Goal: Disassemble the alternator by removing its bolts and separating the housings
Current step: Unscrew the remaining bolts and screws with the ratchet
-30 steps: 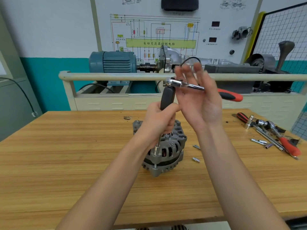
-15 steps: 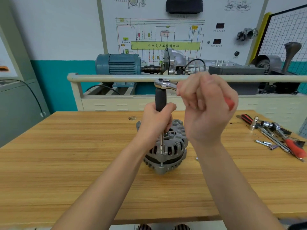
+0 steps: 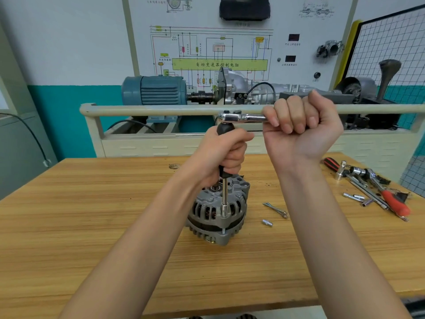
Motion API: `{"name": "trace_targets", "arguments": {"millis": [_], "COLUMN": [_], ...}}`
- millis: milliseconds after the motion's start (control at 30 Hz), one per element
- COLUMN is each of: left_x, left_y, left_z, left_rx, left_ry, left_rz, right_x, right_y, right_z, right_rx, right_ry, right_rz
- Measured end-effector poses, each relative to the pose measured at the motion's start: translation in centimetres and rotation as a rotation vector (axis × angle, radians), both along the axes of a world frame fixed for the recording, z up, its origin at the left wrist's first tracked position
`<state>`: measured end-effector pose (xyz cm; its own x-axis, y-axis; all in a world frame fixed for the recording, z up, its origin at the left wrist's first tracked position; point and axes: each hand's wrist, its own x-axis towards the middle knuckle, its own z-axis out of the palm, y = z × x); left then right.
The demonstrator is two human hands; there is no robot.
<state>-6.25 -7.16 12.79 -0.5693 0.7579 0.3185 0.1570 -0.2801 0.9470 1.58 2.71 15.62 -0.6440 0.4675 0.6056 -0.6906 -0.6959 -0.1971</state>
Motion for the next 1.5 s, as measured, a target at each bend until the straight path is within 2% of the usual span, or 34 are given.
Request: {"name": "trace_targets", "arguments": {"millis": [67, 133, 167, 200, 233, 267, 300, 333, 367, 400, 533, 600, 733, 867, 1000, 1133, 1167, 1233, 1300, 1367, 1400, 1433, 1500], "left_x": [-0.5, -1.1, -1.4, -1.9, -2.2, -2.6, -2.8, -2.8, -2.8, -3.1, -4.3, -4.4, -4.5, -4.4, -4.8, -5.2, -5.1, -4.7, -3.8, -3.0, -2.6, -1.9, -0.7], "left_y": [-0.4, -1.4, -1.6, -1.7, -1.5, -1.1, -0.8, -0.6, -0.5, -0.4, -0.8, -0.8, -0.8, -1.1, -1.0, -0.9, -1.0, -1.2, -2.1, -2.8, -2.9, -2.9, -2.5], "left_z": [-0.1, -0.5, -0.9, -1.7, -2.5, -3.6, -4.7, -5.7, -6.4, -6.7, -6.7, -6.8, -6.9, -6.5, -6.9, -7.0, -6.9, -6.2, -5.1, -3.9, -3.3, -2.7, -1.8], "left_rx": [0.045, 0.149, 0.170, 0.131, 0.009, -0.223, -0.542, -0.847, -1.028, -1.099, -0.895, -0.853, -0.905, -0.863, -0.895, -0.896, -0.850, -0.599, -0.268, 0.058, 0.168, 0.214, 0.199], "left_ry": [-0.010, -0.118, -0.207, -0.239, -0.137, 0.105, 0.402, 0.637, 0.767, 0.795, 0.800, 0.769, 0.834, 0.721, 0.791, 0.800, 0.793, 0.668, 0.335, 0.003, -0.058, -0.033, 0.111], "left_rz": [-0.129, -0.307, -0.288, -0.171, 0.068, 0.370, 0.600, 0.709, 0.725, 0.712, 0.646, 0.607, 0.648, 0.560, 0.571, 0.564, 0.543, 0.475, 0.371, 0.113, -0.008, -0.074, -0.011], "right_x": [-0.2, -0.3, -0.3, -0.3, -0.3, -0.4, -0.4, -0.5, -0.6, -0.7, -1.7, -2.5, -3.9, -3.4, -1.5, 0.1, 0.4, 0.6, 0.9, 1.0, 0.9, 0.9, 0.7], "right_y": [0.3, 0.5, 0.5, 0.6, 0.7, 0.8, 0.9, 1.0, 1.2, 1.4, 1.7, 1.4, 0.9, 0.1, -0.8, -2.5, -3.0, -3.5, -3.6, -3.6, -3.7, -3.7, -3.8], "right_z": [0.0, -0.1, -0.2, -0.2, -0.1, -0.1, 0.0, 0.0, 0.1, 0.1, -0.2, -0.5, 0.3, 0.1, -0.3, -1.1, -1.2, -1.4, -1.6, -1.8, -1.9, -2.1, -2.4], "right_rx": [-0.003, -0.011, -0.018, -0.026, -0.036, -0.045, -0.053, -0.058, -0.066, -0.077, -0.159, -0.186, -0.176, -0.159, -0.086, 0.136, 0.182, 0.222, 0.195, 0.179, 0.184, 0.200, 0.283], "right_ry": [0.003, 0.008, 0.006, 0.002, -0.004, -0.012, -0.016, -0.019, -0.021, -0.021, -0.007, -0.014, -0.080, -0.079, 0.023, 0.179, 0.198, 0.199, 0.193, 0.190, 0.191, 0.196, 0.235], "right_rz": [0.025, 0.037, 0.039, 0.037, 0.037, 0.035, 0.037, 0.047, 0.058, 0.073, 0.280, 0.298, 0.243, 0.146, 0.013, -0.139, -0.180, -0.261, -0.353, -0.420, -0.441, -0.461, -0.508]}}
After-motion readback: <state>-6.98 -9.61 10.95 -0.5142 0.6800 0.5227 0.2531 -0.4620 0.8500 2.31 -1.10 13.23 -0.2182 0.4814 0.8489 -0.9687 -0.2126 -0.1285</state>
